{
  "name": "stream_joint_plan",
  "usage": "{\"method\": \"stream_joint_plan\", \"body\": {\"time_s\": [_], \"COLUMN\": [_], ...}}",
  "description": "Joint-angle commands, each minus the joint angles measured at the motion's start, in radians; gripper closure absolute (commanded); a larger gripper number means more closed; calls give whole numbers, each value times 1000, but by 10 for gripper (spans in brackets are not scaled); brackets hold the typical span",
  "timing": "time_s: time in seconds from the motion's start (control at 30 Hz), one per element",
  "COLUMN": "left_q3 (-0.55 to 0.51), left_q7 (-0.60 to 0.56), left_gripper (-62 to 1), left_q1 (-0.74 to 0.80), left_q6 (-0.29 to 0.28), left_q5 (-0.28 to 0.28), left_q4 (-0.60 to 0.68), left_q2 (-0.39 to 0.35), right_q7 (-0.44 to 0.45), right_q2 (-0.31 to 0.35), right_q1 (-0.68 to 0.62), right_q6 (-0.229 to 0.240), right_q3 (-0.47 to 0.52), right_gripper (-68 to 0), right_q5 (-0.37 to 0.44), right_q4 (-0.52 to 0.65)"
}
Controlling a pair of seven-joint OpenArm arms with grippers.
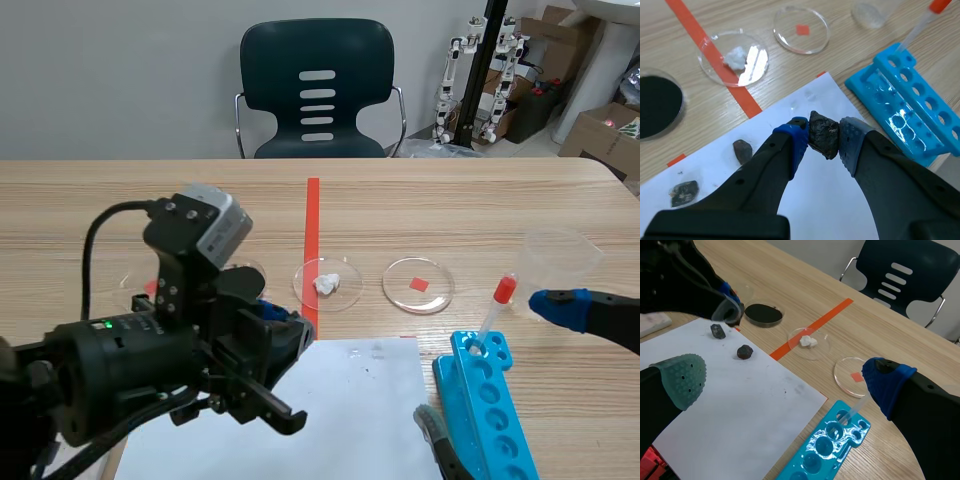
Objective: Put the right mineral back
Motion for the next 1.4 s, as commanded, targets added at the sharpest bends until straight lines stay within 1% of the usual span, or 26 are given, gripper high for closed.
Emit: {"method": "stream_joint_plan", "body": {"time_s": [0.0, 0.07, 0.17, 0.23, 0.33, 0.37, 0.47, 0.6, 0.7, 0.8, 0.9, 1.0, 1.13, 1.23, 1.37], "left_q3": [43, 106, 171, 199, 218, 218, 218, 218, 218, 218, 218, 218, 217, 209, 198], "left_q7": [-17, -17, 7, 41, 112, 141, 223, 299, 331, 334, 344, 354, 356, 361, 365], "left_gripper": [-130, -130, -130, -130, -130, -130, -130, -130, -130, -130, -130, -130, -130, -130, -130], "left_q1": [-39, -92, -158, -198, -248, -262, -304, -355, -378, -393, -411, -429, -450, -462, -463], "left_q6": [17, 57, 116, 151, 219, 229, 242, 245, 245, 248, 260, 296, 304, 326, 325], "left_q5": [-7, -6, -6, 9, 45, 58, 84, 94, 112, 123, 126, 137, 137, 137, 137], "left_q4": [-21, -68, -129, -169, -235, -256, -323, -409, -460, -501, -542, -581, -633, -666, -682], "left_q2": [21, 46, 95, 135, 205, 229, 298, 378, 428, 468, 494, 507, 523, 530, 535], "right_q7": [15, 16, 16, 16, 16, 16, 15, 16, 15, 15, 15, 16, 15, 16, 15], "right_q2": [0, 0, 0, 0, 0, 0, 0, 0, 0, 0, 0, 0, 0, 0, 0], "right_q1": [3, 3, 3, 3, 3, 3, 3, 3, 3, 3, 3, 3, 3, 3, 3], "right_q6": [-5, -5, -5, -5, -5, -5, -5, -5, -5, -5, -5, -5, -5, -5, -5], "right_q3": [5, 5, 5, 5, 5, 5, 5, 5, 5, 5, 5, 5, 5, 5, 5], "right_gripper": [-679, -679, -679, -679, -679, -679, -679, -679, -679, -679, -679, -679, -679, -679, -679], "right_q5": [12, 12, 12, 12, 12, 12, 12, 12, 12, 12, 12, 12, 12, 12, 12], "right_q4": [23, 23, 23, 23, 23, 23, 23, 23, 23, 23, 23, 23, 23, 23, 23]}}
